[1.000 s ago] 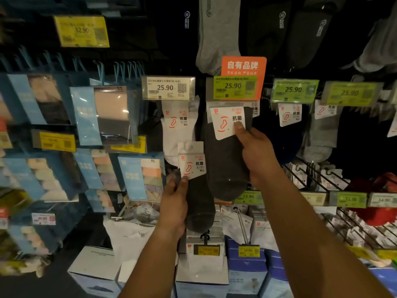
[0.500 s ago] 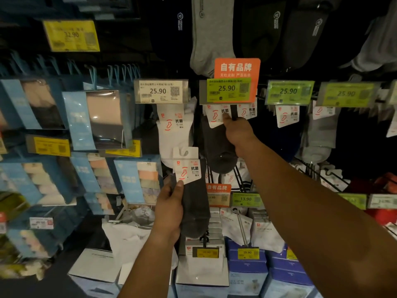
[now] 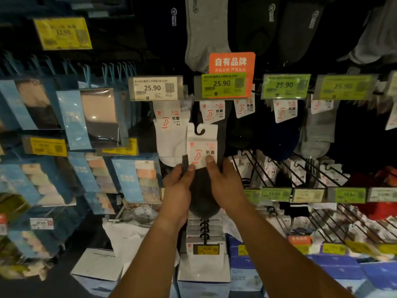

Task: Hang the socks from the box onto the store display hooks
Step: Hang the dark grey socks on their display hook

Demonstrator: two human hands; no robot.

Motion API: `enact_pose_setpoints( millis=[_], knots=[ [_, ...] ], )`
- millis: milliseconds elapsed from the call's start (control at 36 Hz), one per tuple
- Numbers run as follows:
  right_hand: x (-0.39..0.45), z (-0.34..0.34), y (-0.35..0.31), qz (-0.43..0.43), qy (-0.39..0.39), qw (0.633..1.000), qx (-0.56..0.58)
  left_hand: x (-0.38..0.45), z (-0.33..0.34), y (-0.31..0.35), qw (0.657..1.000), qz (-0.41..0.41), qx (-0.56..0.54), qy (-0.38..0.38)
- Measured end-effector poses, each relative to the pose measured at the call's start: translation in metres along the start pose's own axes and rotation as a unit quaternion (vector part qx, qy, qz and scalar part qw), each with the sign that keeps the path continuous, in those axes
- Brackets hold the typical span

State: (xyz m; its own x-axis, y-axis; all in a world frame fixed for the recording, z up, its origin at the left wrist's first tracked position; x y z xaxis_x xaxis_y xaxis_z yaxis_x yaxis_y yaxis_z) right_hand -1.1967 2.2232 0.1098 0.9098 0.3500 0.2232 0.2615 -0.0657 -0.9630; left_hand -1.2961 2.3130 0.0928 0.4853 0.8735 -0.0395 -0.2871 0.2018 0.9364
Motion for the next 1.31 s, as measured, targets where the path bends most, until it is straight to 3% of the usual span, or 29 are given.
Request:
enact_pose_setpoints(
  millis=[83, 306, 861, 1139, 1306],
  knots=[
    [0.005, -0.008, -0.011, -0.012, 0.034, 0.999, 0.035, 0.001, 0.023, 0.012, 0.999, -0.012, -0.032, -0.031],
    [0.015, -0.034, -0.046, -0.077, 0.039, 0.990, 0.109, -0.004, 0.050, 0.044, 0.996, 0.051, -0.030, -0.067],
    [0.042, -0.036, -0.064, -0.060, 0.030, 0.992, 0.105, 0.000, 0.067, 0.056, 0.995, 0.029, -0.085, -0.045],
    [0.082, -0.018, -0.051, 0.015, 0.023, 0.998, 0.055, 0.038, 0.079, 0.046, 1.000, -0.017, 0.008, -0.005],
    [0.110, -0.003, -0.041, 0.035, 0.012, 0.998, -0.046, 0.072, 0.083, 0.038, 0.986, 0.052, 0.153, 0.048]
  ],
)
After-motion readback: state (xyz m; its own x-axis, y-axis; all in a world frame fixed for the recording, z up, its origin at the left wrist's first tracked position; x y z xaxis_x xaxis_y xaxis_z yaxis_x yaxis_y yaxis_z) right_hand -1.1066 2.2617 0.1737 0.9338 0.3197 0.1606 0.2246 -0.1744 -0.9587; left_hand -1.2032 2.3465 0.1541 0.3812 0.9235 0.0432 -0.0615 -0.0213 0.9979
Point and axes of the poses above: each hand's wrist, its own x-axis towards the middle knuckle, its own z-axis out of the palm, y = z × x, the point moved 7 cm from there along x, towards the middle knuckle, and after that the axes turned 12 degrees about y, right-handed, at the moved point
